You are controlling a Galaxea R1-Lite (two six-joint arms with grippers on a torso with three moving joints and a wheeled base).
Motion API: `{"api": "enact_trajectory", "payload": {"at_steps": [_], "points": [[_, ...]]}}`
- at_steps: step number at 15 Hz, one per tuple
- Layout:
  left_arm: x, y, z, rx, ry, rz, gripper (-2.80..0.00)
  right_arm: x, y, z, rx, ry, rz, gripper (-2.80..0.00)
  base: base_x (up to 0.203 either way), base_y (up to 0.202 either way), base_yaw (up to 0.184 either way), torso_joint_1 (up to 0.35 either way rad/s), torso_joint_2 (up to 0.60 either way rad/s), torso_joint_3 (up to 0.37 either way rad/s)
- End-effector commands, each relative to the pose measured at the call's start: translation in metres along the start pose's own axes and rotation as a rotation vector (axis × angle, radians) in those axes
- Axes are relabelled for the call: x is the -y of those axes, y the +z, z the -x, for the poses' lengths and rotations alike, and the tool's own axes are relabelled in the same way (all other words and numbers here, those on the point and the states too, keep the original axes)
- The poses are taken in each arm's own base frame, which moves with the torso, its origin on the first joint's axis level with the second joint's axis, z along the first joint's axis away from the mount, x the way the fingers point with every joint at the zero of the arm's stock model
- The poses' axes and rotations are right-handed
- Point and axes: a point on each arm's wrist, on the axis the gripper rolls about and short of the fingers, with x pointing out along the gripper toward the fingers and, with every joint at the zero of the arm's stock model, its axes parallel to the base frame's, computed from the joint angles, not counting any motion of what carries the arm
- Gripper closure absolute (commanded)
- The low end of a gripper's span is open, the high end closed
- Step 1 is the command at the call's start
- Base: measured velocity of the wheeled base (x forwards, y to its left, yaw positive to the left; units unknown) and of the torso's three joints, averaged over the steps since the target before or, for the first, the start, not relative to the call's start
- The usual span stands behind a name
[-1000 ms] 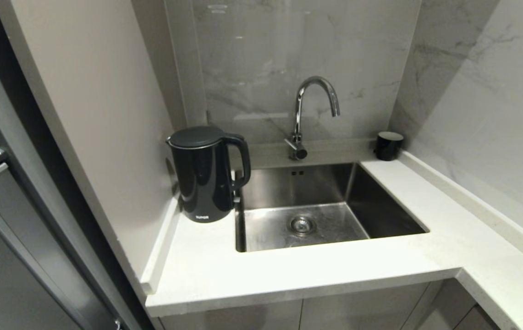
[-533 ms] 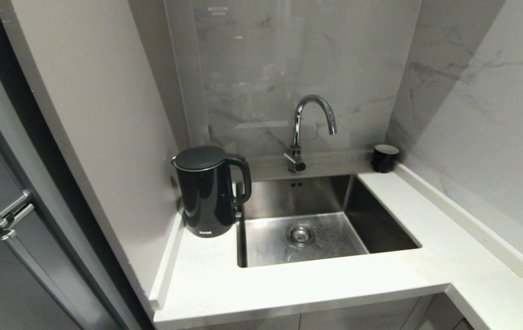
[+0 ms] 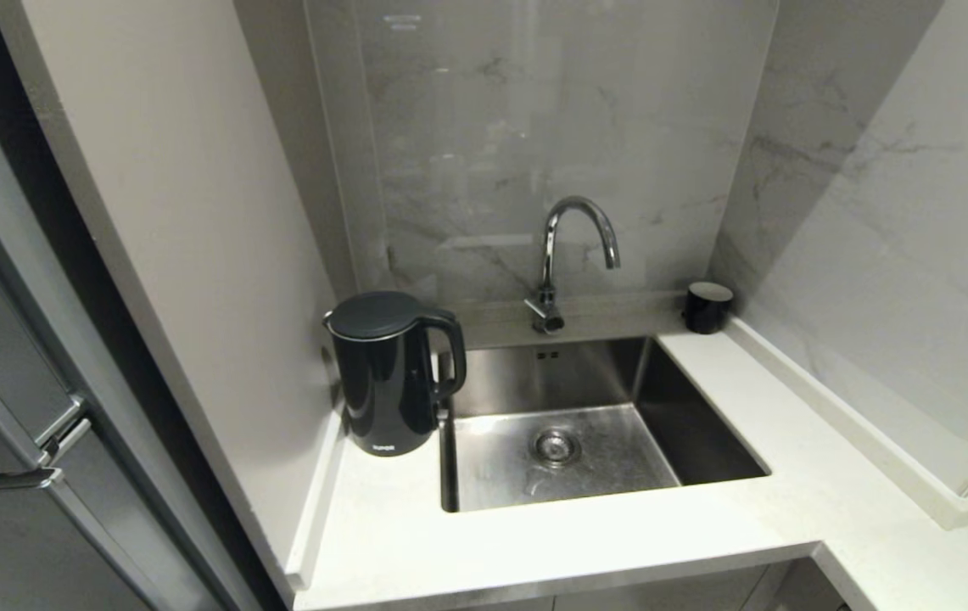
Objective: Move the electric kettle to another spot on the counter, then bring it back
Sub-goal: Grab the kettle
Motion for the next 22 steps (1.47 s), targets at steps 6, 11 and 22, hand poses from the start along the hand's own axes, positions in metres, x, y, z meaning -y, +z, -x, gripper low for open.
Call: {"api": "enact_trajectory", "payload": {"at_steps": [6,11,22], "points": [[0.0000,0.0000,-0.0001,-0.001,0.001,0.001,0.00,0.0000,0.0000,-0.0001,-0.002,0.000,0.001,0.00,0.000,0.000,0.000,0.143,-0.33,-0.183],[0.0000,0.0000,-0.0001,-0.001,0.000,0.000,0.00,0.0000,0.0000,-0.0001,-0.002,0.000,0.001,0.00,0.000,0.000,0.000,0.005,-0.01,-0.004],[0.0000,0.0000,-0.0001,-0.001,0.002,0.002,0.00,0.0000,0.0000,-0.0001,-0.002,0.000,0.001,0.00,0.000,0.000,0.000,0.000,0.00,0.000]]}}
